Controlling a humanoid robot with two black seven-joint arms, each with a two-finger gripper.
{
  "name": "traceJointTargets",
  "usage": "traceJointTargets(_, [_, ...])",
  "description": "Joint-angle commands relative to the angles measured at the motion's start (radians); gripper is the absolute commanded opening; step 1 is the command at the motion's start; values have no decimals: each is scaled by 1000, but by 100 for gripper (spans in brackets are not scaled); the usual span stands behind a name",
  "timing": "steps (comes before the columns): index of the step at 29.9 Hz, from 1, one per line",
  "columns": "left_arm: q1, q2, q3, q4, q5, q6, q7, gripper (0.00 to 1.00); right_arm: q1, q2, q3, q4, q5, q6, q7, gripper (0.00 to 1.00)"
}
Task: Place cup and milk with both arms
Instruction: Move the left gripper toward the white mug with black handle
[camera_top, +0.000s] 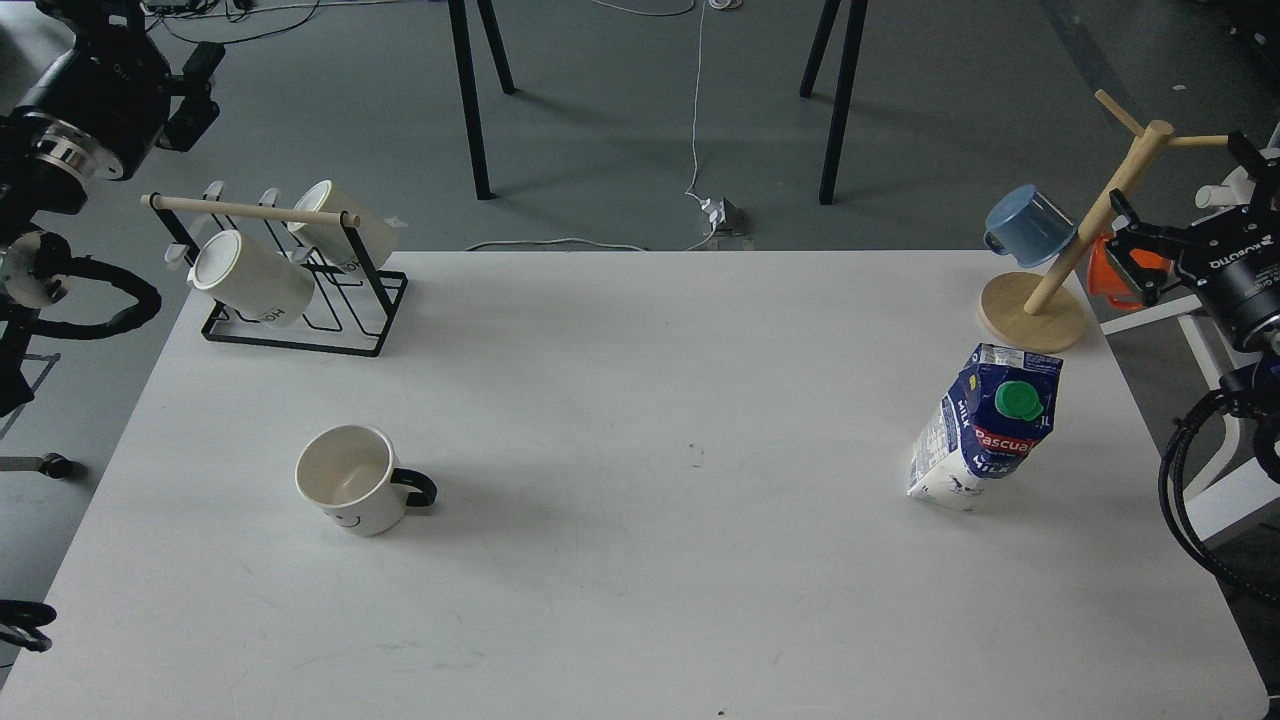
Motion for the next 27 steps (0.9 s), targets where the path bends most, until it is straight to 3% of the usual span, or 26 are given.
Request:
traceJointTargets(1, [1,3,-19,0,0,-3,0,100,-1,22,0,0,0,0,1,96])
traceJointTargets(17, [-14,142,-7,-31,-77,-3,0,100,-31,73,6,-20,-23,0,5,96])
traceJointTargets(19, [-32,233,-7,-145,-55,-3,0,100,-39,73,6,-20,-23,0,5,96])
traceJointTargets(23, [-106,473,-17,-507,176,-3,0,100,-53,73,5,-20,-23,0,5,96])
traceJointTargets(27, [-134,563,-11,-791,501,-3,0,100,-64,75,6,-18,-23,0,6,96])
